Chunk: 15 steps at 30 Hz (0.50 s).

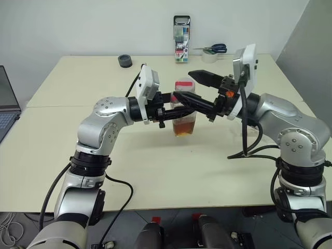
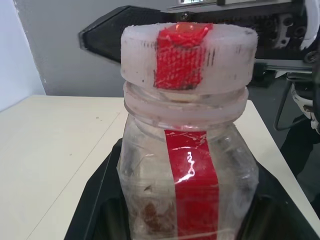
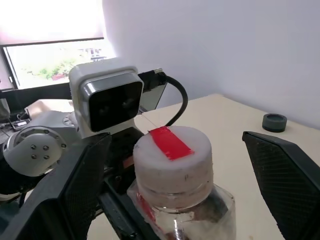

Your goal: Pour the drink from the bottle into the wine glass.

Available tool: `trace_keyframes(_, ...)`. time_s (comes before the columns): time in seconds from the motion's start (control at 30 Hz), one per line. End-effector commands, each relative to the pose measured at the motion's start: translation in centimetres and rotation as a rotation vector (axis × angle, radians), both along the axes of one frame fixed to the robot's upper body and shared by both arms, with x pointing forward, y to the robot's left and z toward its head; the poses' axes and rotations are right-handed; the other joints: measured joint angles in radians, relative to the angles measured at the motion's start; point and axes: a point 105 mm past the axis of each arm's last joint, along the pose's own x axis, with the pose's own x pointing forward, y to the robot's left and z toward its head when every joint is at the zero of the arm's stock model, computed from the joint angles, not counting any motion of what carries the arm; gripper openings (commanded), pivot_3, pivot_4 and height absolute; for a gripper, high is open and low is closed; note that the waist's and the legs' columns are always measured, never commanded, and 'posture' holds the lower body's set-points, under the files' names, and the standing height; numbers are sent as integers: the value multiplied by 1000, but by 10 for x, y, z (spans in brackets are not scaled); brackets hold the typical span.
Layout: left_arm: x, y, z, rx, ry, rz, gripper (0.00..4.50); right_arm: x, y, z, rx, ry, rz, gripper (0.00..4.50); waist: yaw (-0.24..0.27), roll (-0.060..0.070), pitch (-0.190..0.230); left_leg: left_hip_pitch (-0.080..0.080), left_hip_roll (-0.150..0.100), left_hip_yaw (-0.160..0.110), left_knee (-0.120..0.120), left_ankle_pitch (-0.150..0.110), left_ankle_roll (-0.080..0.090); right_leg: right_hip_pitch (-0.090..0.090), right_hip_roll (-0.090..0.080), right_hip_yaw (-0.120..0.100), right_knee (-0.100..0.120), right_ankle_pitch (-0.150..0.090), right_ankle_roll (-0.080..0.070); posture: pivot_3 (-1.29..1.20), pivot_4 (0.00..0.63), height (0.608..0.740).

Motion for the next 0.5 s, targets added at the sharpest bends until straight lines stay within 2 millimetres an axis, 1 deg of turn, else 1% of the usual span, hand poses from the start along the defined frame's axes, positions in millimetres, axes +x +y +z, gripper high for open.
trace_keyframes(0.03, -4, 4, 18, -27, -78, -1, 1905, -6, 1, 14, 32, -60, 19, 4319, 0, 0, 0, 0, 0, 0, 0, 0, 0, 0, 0, 0, 0, 0, 0, 0, 150, 740)
trace_keyframes(0.1, -3, 4, 17, -26, -76, 4, 1905, -6, 0, 13, 31, -57, 23, 3930, 0, 0, 0, 0, 0, 0, 0, 0, 0, 0, 0, 0, 0, 0, 0, 0, 150, 740)
trace_keyframes(0.13, -3, 4, 16, -27, -75, 3, 1905, -7, 0, 12, 26, -57, 25, 3628, 0, 0, 0, 0, 0, 0, 0, 0, 0, 0, 0, 0, 0, 0, 0, 0, 150, 740)
trace_keyframes(0.23, -4, 2, 16, -28, -74, -1, 1905, -7, 0, 12, 35, -49, 29, 2520, 0, 0, 0, 0, 0, 0, 0, 0, 0, 0, 0, 0, 0, 0, 0, 0, 150, 740)
trace_keyframes(0.3, -5, 2, 16, -28, -73, -3, 1905, -7, 0, 13, 40, -47, 31, 1868, 0, 0, 0, 0, 0, 0, 0, 0, 0, 0, 0, 0, 0, 0, 0, 0, 150, 740)
trace_keyframes(0.37, -5, 2, 16, -30, -71, -4, 1905, -8, 0, 13, 38, -47, 41, 1821, 0, 0, 0, 0, 0, 0, 0, 0, 0, 0, 0, 0, 0, 0, 0, 0, 150, 740)
trace_keyframes(0.47, -10, 0, 14, -18, -62, -39, 1905, -12, 3, 11, -2, -50, 100, 1821, 0, 0, 0, 0, 0, 0, 0, 0, 0, 0, 0, 0, 0, 0, 0, 0, 150, 740)
trace_keyframes(0.5, -14, -1, 13, -10, -57, -71, 1905, -15, 4, 9, -23, -35, 149, 1821, 0, 0, 0, 0, 0, 0, 0, 0, 0, 0, 0, 0, 0, 0, 0, 0, 150, 740)
